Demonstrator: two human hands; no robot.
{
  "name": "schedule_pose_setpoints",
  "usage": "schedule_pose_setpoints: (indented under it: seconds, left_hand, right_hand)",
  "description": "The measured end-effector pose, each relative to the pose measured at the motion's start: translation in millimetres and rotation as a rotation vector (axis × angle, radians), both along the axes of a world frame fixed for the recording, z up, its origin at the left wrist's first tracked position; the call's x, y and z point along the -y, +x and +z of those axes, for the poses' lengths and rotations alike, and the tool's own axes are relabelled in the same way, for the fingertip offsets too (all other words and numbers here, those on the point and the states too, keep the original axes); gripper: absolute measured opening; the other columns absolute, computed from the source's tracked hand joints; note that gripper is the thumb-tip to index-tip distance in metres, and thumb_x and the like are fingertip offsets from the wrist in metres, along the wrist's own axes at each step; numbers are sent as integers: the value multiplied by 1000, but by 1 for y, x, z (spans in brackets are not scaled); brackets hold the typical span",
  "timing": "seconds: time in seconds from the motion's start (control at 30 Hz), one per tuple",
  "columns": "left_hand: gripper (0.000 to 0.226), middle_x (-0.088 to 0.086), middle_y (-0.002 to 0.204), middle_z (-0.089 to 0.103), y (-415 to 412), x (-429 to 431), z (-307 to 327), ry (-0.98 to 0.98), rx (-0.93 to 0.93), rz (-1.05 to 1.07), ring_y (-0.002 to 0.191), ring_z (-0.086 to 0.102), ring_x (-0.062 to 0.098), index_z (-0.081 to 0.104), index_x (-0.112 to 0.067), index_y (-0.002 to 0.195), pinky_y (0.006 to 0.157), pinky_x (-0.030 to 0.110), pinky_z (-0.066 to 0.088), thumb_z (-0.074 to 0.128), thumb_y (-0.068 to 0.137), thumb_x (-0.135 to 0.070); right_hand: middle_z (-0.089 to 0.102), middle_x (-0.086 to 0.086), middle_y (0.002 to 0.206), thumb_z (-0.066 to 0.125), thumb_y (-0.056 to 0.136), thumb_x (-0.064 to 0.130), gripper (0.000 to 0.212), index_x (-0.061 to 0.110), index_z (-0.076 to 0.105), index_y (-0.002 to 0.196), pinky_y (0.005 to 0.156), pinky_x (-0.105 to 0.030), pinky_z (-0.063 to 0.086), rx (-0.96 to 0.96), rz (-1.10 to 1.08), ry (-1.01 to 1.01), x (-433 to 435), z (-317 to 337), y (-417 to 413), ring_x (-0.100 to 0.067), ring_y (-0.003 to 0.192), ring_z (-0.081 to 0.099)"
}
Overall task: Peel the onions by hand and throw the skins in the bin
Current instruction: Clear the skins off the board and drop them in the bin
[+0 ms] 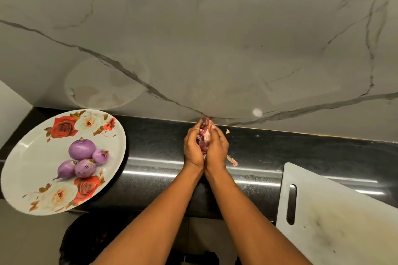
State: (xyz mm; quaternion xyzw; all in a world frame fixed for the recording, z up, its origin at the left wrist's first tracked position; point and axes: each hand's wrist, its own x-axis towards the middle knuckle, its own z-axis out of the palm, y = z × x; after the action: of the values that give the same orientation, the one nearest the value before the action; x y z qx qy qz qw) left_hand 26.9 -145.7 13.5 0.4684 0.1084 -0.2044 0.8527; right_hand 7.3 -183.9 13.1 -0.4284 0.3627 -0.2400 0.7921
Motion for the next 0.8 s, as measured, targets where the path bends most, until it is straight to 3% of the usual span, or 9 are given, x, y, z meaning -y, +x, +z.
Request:
schedule_pose_setpoints:
  seconds: [0.1, 0.27, 0.37, 0.53, 0.7, 0.8]
  left_hand:
    - [37, 21, 125, 72, 1, 5, 2, -223, -157, 11, 123, 68, 35, 69, 2, 127, 106, 40, 52, 54, 102, -21]
    - [28, 17, 103, 74, -10, 5, 11, -315, -194, 11, 101, 71, 31, 75, -1, 104, 102, 43, 54, 68, 84, -20]
    - [26, 16, 100, 75, -15, -1, 23, -376, -199, 8, 97, 72, 29, 76, -2, 101, 95, 40, 56, 66, 85, -19]
    - [28, 17, 103, 73, -14, -13, 56, -438, -160, 40, 99, 71, 29, 72, 3, 108, 97, 39, 58, 62, 89, -15]
    - [32, 20, 114, 70, -16, -43, 93, -450, -110, 89, 112, 66, 33, 72, 2, 113, 112, 48, 48, 65, 89, -18]
    - [26, 18, 103, 73, -31, -72, 125, -447, -84, 180, 102, 70, 30, 73, 3, 108, 99, 39, 56, 57, 95, -15]
  right_hand:
    - [78, -17, 103, 60, 104, 11, 23, -2, 72, 119, 81, -35, 63, 64, -26, 191, 8, 9, -4, -26, 91, 75]
    - [76, -17, 101, 61, 103, 9, 20, -2, 70, 117, 80, -36, 63, 145, -34, 367, 10, 11, -16, -27, 90, 74]
    - [75, -17, 104, 65, 101, 12, 16, 3, 73, 112, 85, -39, 61, 193, 9, 395, 9, 17, -17, -27, 94, 74]
    - [75, -16, 104, 65, 101, 12, 13, 7, 77, 105, 102, -47, 55, 262, 57, 353, 1, 42, -14, -30, 100, 72]
    - [74, -17, 112, 70, 98, 17, 14, 9, 78, 106, 108, -48, 52, 341, 166, 357, -27, 74, -11, -32, 108, 70]
    - [73, -18, 114, 69, 99, 17, 14, 10, 79, 105, 108, -48, 52, 375, 257, 373, -54, 92, -16, -32, 110, 69]
